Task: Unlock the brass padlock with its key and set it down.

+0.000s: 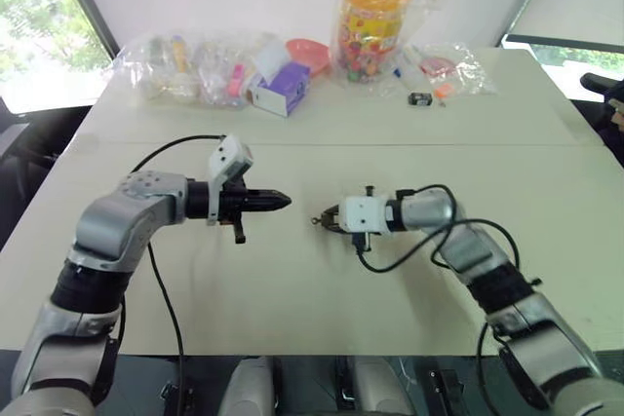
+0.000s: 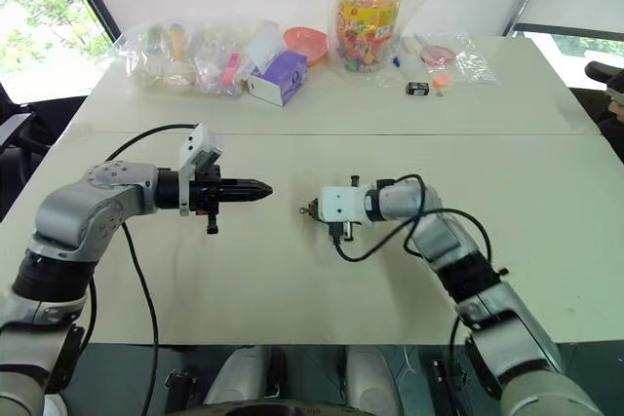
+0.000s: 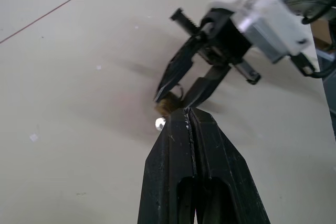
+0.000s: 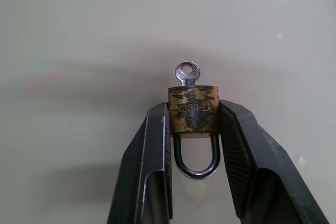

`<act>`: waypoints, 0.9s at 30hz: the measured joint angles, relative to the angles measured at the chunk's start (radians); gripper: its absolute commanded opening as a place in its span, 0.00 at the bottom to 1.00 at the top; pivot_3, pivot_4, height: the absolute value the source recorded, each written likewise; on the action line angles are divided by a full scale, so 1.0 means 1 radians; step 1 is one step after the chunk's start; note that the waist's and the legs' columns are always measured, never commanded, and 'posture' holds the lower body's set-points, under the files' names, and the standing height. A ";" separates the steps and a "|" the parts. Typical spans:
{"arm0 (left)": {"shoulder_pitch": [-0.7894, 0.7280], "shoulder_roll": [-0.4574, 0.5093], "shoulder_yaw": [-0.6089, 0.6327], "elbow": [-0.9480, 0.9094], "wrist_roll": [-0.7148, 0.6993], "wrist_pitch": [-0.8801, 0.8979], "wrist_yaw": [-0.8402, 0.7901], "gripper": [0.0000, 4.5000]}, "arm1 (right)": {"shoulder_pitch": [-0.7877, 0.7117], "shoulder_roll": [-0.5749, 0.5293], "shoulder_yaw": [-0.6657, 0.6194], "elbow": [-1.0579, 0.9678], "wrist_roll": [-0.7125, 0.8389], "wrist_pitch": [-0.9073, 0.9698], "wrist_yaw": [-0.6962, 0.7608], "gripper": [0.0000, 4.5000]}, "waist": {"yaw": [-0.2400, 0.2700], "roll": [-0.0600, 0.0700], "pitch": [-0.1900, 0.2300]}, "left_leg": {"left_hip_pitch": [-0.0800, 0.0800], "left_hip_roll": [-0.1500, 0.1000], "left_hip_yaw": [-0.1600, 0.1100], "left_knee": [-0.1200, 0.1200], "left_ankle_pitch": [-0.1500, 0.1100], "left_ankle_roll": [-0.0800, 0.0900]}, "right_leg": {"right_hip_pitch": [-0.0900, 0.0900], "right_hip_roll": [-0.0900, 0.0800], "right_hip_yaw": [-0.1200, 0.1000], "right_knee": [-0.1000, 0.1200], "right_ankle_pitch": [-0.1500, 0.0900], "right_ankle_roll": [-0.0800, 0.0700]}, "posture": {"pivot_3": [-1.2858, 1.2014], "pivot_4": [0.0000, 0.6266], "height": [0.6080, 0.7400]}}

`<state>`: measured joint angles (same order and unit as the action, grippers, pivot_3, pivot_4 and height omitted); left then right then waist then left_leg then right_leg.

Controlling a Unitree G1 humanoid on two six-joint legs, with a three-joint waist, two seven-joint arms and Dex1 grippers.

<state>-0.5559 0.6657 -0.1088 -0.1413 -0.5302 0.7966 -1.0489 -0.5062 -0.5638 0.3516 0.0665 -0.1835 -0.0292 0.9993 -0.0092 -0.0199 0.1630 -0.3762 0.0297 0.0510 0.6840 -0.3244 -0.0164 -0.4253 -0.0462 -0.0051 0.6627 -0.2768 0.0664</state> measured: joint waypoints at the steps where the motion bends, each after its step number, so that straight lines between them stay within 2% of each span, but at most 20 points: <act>1: -0.009 -0.011 -0.012 0.017 0.007 -0.008 -0.003 0.12 | 0.027 -0.023 -0.023 -0.064 0.004 0.028 -0.001 0.16 | -0.001 0.000 0.000 | 0.000 0.000 0.000 0.000 0.000 0.000 | 0.000 0.000 0.000 0.000 0.000 0.000 | 0.52 0.24 1.00; 3: -0.029 -0.044 -0.036 0.056 0.029 -0.042 -0.006 0.30 | 0.056 -0.066 -0.076 -0.195 0.019 0.081 -0.001 0.16 | -0.001 0.000 0.000 | 0.000 0.000 0.000 0.000 0.000 0.000 | 0.000 0.001 0.000 0.000 0.000 0.000 | 0.52 0.24 1.00; 5: -0.057 -0.076 -0.048 0.091 0.044 -0.075 -0.009 0.54 | 0.068 -0.089 -0.121 -0.304 0.045 0.130 -0.001 0.16 | -0.004 0.000 0.000 | 0.001 0.000 0.000 0.000 0.000 0.000 | 0.000 0.002 0.000 0.000 0.000 0.000 | 0.52 0.24 1.00; 9: -0.097 -0.121 -0.067 0.149 0.070 -0.137 -0.021 0.98 | 0.073 -0.112 -0.150 -0.401 0.048 0.137 -0.026 0.16 | -0.004 0.000 0.000 | 0.001 0.001 0.000 0.000 0.000 0.000 | 0.000 0.004 0.000 0.000 0.000 0.000 | 0.52 0.24 1.00; 15: -0.132 -0.170 -0.056 0.227 0.041 -0.126 -0.050 0.98 | 0.068 -0.139 -0.151 -0.386 -0.018 -0.009 -0.094 0.16 | -0.001 0.000 0.000 | 0.000 0.000 0.000 0.000 0.000 0.000 | 0.000 0.003 0.000 0.000 0.000 0.000 | 0.52 0.24 1.00; 24: -0.158 -0.189 -0.023 0.257 0.023 -0.124 -0.080 0.98 | 0.068 -0.162 -0.151 -0.382 -0.033 -0.074 -0.120 0.16 | -0.002 0.000 0.000 | 0.000 0.000 0.000 0.000 0.000 0.000 | 0.000 0.003 0.000 0.000 0.000 0.000 | 0.52 0.24 1.00; 27: -0.158 -0.202 -0.021 0.258 0.009 -0.113 -0.082 0.80 | 0.068 -0.167 -0.151 -0.389 -0.038 -0.087 -0.120 0.16 | -0.002 0.000 0.000 | 0.000 0.000 0.000 0.000 0.000 0.000 | 0.000 0.003 0.000 0.000 0.000 0.000 | 0.52 0.24 1.00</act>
<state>-0.7137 0.4634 -0.1301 0.1163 -0.5213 0.6834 -1.1312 -0.4385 -0.7304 0.2006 -0.3224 -0.2215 -0.1166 0.8793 -0.0109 -0.0203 0.1632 -0.3758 0.0298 0.0509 0.6845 -0.3244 -0.0163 -0.4253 -0.0430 -0.0051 0.6628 -0.2769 0.0664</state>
